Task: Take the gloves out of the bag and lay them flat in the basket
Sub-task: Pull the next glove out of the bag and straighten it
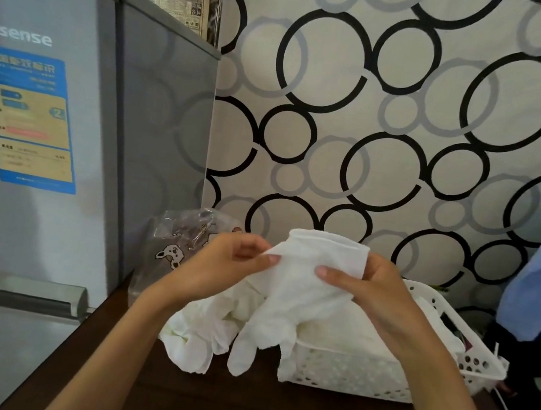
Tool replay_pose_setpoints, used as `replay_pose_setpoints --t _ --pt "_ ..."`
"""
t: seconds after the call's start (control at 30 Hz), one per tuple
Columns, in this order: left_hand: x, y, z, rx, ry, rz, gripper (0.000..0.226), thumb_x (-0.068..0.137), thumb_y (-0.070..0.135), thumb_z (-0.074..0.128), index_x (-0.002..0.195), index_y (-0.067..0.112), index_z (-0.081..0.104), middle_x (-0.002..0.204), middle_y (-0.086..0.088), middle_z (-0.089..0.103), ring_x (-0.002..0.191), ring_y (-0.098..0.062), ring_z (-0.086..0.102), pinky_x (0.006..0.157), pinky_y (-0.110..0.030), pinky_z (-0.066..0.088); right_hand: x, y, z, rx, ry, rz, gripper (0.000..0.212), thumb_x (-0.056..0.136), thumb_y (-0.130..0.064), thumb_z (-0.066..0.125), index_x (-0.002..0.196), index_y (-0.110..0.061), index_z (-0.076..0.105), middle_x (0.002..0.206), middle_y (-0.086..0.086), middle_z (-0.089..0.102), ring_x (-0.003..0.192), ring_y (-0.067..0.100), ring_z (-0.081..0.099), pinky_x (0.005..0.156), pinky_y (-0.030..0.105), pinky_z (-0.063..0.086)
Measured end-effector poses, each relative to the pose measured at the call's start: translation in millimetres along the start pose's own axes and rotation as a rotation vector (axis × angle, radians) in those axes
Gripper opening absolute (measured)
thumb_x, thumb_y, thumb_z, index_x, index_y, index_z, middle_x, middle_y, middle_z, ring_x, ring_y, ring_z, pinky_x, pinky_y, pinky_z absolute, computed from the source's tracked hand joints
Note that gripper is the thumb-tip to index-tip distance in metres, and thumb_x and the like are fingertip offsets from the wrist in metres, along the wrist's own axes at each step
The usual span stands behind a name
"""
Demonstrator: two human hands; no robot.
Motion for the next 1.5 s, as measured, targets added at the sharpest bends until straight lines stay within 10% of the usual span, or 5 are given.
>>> replay_pose_setpoints --t 0.43,0.67,0.9,1.23,1.5 --pt "-4.1 25.7 20.7 0.118 -0.011 0.244 0.017 0.095 0.021 0.057 0.103 0.017 0.070 0.096 0.005 0.071 0.091 -0.008 0.066 0.084 -0.031 0.054 -5.3 -2.6 -7.7 -0.088 -0.260 0.158 0.037 0.074 -0.040 0.068 0.106 -0.023 0.072 0.101 -0.001 0.073 0.098 0.014 0.068 0.087 0.029 0.053" --pt "0.8 10.3 20.6 0.127 -0.058 0.113 0.019 0.086 0.031 0.066 0.095 0.015 0.072 0.083 0.009 0.072 0.073 -0.004 0.067 0.065 -0.015 0.052 0.9 -3.6 -19.3 0.125 0.049 0.043 0.013 0.088 -0.026 0.061 0.088 -0.017 0.072 0.081 -0.002 0.070 0.077 0.008 0.064 0.075 0.024 0.050" --pt "10.2 5.8 21.0 -0.104 0.173 0.091 0.027 0.096 0.027 0.051 0.102 0.010 0.071 0.089 -0.020 0.070 0.079 -0.031 0.068 0.079 -0.032 0.056 6.9 1.8 -21.1 -0.283 0.418 -0.268 0.014 0.090 -0.028 0.060 0.079 -0.019 0.064 0.070 -0.006 0.061 0.059 -0.002 0.052 0.053 0.010 0.039" --pt "24.6 14.7 45.4 -0.431 0.429 -0.115 0.029 0.103 0.022 0.038 0.084 0.024 0.060 0.089 0.007 0.064 0.080 -0.001 0.060 0.063 -0.013 0.046 0.2 -20.3 -22.6 -0.275 0.361 -0.377 0.013 0.091 -0.028 0.060 0.083 -0.025 0.068 0.075 -0.005 0.069 0.070 0.008 0.063 0.060 0.019 0.049" --pt "40.0 17.0 62.6 -0.115 0.778 0.052 0.031 0.103 0.034 0.030 0.081 0.021 0.046 0.071 0.008 0.048 0.067 -0.010 0.046 0.068 -0.033 0.040 10.8 -49.5 -4.8 -0.487 0.496 -0.526 0.017 0.094 -0.030 0.055 0.085 -0.020 0.065 0.064 0.002 0.063 0.054 0.015 0.050 0.046 0.020 0.035"
Point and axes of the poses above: each hand's wrist, its own x-axis towards the middle knuckle, its own z-axis out of the palm, y = z × x, the point moved 1 cm from there along x, towards the middle knuckle
